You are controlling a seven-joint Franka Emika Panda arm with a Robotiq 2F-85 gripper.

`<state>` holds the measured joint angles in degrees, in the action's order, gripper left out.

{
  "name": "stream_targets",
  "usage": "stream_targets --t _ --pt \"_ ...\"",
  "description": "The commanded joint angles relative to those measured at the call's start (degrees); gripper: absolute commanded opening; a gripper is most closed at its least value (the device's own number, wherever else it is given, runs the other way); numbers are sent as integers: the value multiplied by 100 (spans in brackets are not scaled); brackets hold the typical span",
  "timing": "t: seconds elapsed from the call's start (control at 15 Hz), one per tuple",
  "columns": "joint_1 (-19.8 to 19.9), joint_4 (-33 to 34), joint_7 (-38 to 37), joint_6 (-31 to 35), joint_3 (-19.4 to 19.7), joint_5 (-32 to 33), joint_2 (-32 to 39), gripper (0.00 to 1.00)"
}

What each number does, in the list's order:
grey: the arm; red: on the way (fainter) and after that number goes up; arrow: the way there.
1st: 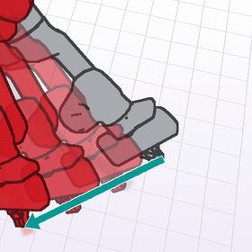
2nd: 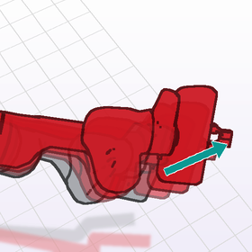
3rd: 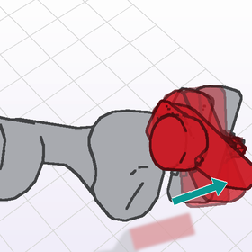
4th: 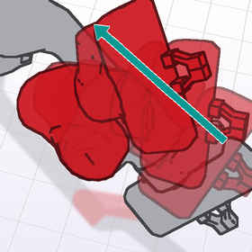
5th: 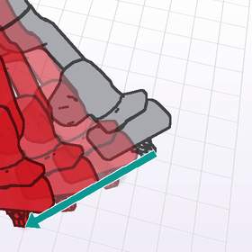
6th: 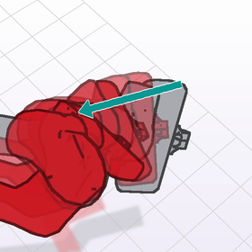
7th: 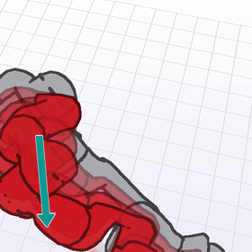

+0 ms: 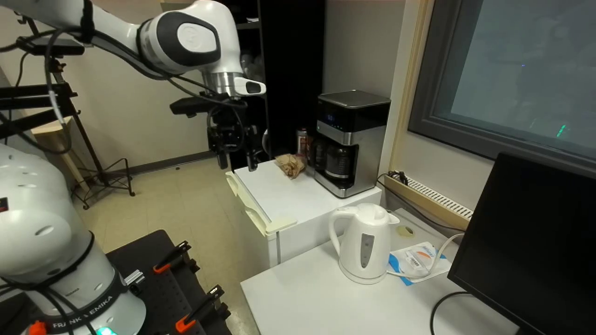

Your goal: Push the coffee maker backwards

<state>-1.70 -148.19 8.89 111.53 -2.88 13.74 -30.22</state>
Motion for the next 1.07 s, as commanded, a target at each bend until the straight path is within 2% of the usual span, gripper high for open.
stream_targets --t 0.0,0.2,0.27,0.33,0.6,0.87,1.0 --pt "-69 467 725 177 83 647 651 100" --pt "-92 606 1128 554 36 1231 972 100" --pt "-107 642 1234 712 21 1418 1086 90" --pt "-108 673 1321 865 2 1639 1173 74" --pt "-93 818 1411 1681 -66 2642 1560 44" --pt "-32 948 1197 2608 -48 3946 1862 13" --pt "19 1025 936 3148 -21 4718 2003 2"
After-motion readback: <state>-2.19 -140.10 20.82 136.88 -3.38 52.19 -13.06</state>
